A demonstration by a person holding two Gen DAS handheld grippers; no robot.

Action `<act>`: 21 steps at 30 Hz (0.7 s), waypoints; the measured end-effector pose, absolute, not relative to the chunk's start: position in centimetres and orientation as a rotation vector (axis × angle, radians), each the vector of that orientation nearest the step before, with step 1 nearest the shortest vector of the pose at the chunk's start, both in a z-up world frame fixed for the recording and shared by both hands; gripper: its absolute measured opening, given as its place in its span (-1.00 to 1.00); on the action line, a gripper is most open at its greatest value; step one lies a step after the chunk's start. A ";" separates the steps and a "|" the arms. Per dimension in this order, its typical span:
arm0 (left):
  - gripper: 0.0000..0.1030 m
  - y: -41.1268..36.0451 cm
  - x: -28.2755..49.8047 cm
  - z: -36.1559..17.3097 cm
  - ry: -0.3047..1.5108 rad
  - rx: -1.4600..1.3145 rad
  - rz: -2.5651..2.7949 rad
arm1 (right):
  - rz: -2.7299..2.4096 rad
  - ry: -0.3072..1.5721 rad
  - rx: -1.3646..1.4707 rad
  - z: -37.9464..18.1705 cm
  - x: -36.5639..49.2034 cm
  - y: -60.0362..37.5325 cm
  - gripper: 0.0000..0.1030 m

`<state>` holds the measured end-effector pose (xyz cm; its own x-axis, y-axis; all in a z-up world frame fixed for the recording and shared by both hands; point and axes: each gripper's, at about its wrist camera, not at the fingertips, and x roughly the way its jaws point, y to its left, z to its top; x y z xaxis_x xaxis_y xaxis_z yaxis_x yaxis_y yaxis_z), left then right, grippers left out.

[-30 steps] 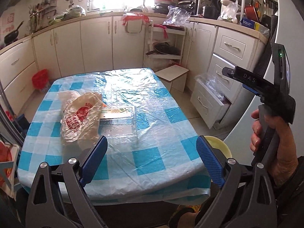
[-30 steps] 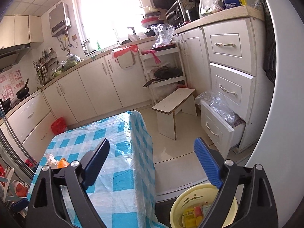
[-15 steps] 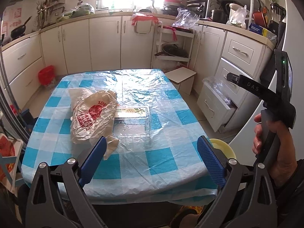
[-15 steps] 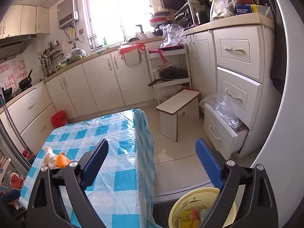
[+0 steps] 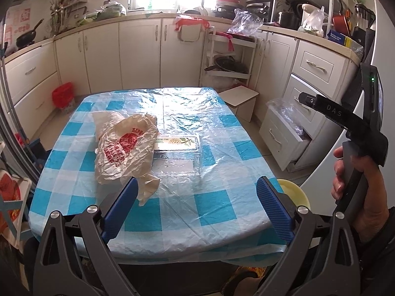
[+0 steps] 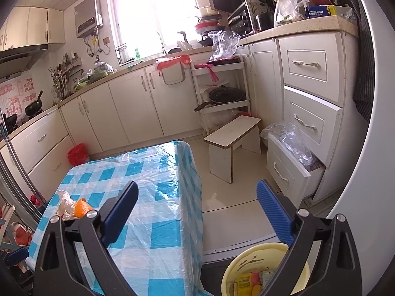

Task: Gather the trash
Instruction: 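Grasp the white red-printed plastic bag with the left tool and lift it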

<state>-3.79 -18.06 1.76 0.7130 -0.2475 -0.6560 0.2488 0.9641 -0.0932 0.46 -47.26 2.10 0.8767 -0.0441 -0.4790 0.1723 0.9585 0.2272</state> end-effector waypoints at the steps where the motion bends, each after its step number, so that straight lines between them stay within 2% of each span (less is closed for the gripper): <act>1: 0.80 -17.8 -3.7 1.7 0.729 -0.003 -0.272 | -0.114 0.491 0.269 2.1 0.5 -47.2 0.80; 12: 0.80 -11.5 -1.3 0.0 0.764 -0.125 -0.144 | -0.100 0.494 0.266 2.2 0.6 -46.8 0.80; 21: 0.80 -6.1 2.3 -3.6 0.851 -0.303 -0.158 | -0.061 0.504 0.243 2.2 1.0 -45.5 0.80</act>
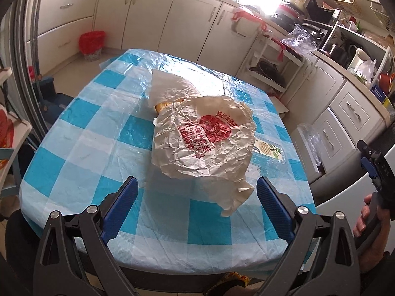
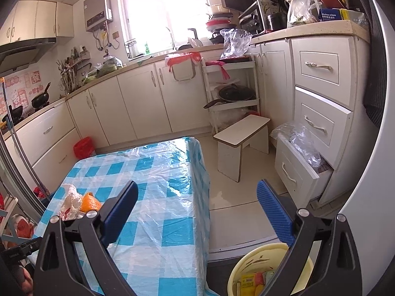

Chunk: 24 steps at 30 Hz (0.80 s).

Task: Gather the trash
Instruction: 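Grasp the white red-printed plastic bag with the left tool and lift it, then grasp the orange peel with the right tool while the left tool holds the bag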

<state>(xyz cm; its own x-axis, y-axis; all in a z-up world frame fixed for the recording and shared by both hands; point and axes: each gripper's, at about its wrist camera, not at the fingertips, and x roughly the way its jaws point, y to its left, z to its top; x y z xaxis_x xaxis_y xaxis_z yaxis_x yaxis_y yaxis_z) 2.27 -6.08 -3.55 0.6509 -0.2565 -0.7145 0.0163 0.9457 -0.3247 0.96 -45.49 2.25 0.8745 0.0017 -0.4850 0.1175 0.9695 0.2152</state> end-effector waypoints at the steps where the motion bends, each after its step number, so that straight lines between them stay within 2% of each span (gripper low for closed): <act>1: 0.80 -6.3 2.6 -3.7 0.854 -0.284 -0.164 | -0.057 0.506 0.242 2.2 1.1 -45.4 0.80; 11: 0.80 -10.8 5.3 -4.2 0.849 -0.059 -0.184 | -0.029 0.515 0.230 2.1 1.6 -44.3 0.80; 12: 0.75 -10.8 5.6 -4.2 0.851 -0.052 -0.186 | -0.027 0.516 0.229 2.2 1.6 -44.2 0.80; 13: 0.65 -10.8 5.7 -4.3 0.851 -0.052 -0.194 | -0.025 0.516 0.228 2.1 1.6 -44.2 0.80; 15: -0.09 -10.7 6.4 -4.6 0.878 -0.064 -0.235 | -0.021 0.516 0.229 2.2 1.7 -44.2 0.80; 16: -0.28 -10.6 6.6 -4.7 0.889 -0.066 -0.256 | -0.019 0.515 0.231 2.2 1.7 -44.1 0.80; 17: -0.64 -10.6 6.7 -4.7 0.893 -0.056 -0.264 | -0.018 0.515 0.232 2.2 1.8 -44.1 0.80; 20: -0.80 -10.0 6.1 -4.2 0.862 -0.049 -0.282 | -0.013 0.518 0.236 2.1 1.9 -44.1 0.80; 24: -0.82 -8.1 4.6 -2.7 0.797 -0.081 -0.268 | -0.003 0.522 0.229 2.1 1.9 -43.8 0.80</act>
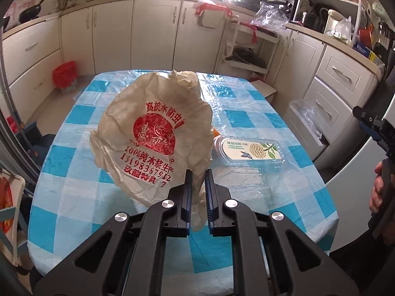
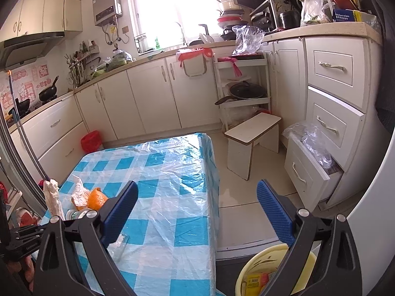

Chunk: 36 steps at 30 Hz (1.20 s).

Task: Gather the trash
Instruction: 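Grasp the orange peel with the right tool while the left tool holds the bag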

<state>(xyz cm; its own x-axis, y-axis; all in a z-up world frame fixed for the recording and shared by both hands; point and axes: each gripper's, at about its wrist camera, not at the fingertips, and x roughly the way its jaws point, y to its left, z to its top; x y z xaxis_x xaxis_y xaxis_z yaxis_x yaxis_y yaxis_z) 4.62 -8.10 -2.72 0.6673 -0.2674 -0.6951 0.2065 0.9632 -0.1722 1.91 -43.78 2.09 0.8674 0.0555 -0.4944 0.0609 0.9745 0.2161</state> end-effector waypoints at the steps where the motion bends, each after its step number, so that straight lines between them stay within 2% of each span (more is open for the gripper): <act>1: -0.82 -7.5 4.3 -2.4 0.787 -0.091 -0.261 | 0.002 0.524 0.228 2.1 2.0 -43.7 0.80; 11: -0.83 -0.6 3.1 -3.4 0.810 -0.271 -0.238 | 0.116 0.570 0.183 1.8 3.8 -39.7 0.80; 19: -0.83 0.3 3.0 -3.4 0.803 -0.313 -0.285 | 0.364 0.690 0.151 1.5 8.6 -32.6 0.76; 23: -0.83 0.5 3.2 -3.3 0.796 -0.324 -0.308 | 0.420 0.843 0.052 0.0 12.2 -27.7 0.48; 31: -0.83 1.2 3.6 -3.4 0.786 -0.356 -0.321 | 0.428 1.084 -0.032 -4.1 17.2 -22.7 0.34; 33: -0.83 1.4 3.7 -3.6 0.788 -0.363 -0.325 | 0.430 1.132 0.013 -4.9 18.1 -22.8 0.18; 34: -0.83 1.4 3.7 -3.7 0.788 -0.364 -0.325 | 0.445 1.155 0.054 -5.4 18.5 -22.9 0.00; 36: -0.83 1.8 3.9 -4.0 0.788 -0.369 -0.325 | 0.459 1.162 0.129 -5.5 18.8 -23.4 -0.15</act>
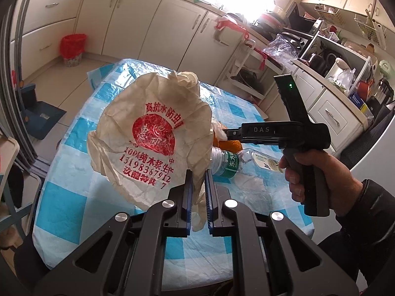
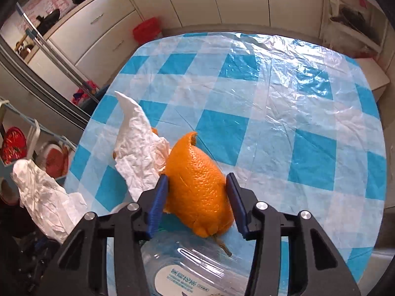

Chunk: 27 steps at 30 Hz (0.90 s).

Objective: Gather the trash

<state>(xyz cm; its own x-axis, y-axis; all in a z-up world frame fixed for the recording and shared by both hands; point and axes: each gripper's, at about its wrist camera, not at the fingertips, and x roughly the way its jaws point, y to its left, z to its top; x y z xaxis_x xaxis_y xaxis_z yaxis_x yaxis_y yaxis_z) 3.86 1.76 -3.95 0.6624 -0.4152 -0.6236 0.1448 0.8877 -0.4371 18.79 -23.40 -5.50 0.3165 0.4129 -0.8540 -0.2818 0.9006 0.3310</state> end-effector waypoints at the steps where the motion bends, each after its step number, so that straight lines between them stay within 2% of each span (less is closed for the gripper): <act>1: -0.83 1.9 3.9 -4.0 0.787 -0.372 -0.323 | 0.470 1.159 0.149 -5.5 18.7 -23.6 -0.31; 4: -0.83 2.0 3.9 -4.0 0.782 -0.378 -0.317 | 0.461 1.129 0.202 -4.9 18.3 -24.6 -0.41; 15: -0.83 0.8 3.4 -2.7 0.764 -0.339 -0.339 | 0.456 0.913 0.457 -1.8 13.8 -32.4 -0.43; 25: -0.83 -2.7 1.9 -1.2 0.760 -0.282 -0.388 | 0.567 0.853 0.888 -4.6 10.4 -39.2 -0.43; 27: -0.83 -3.2 1.6 -0.9 0.758 -0.273 -0.394 | 0.563 0.817 0.877 -3.9 9.7 -39.6 -0.45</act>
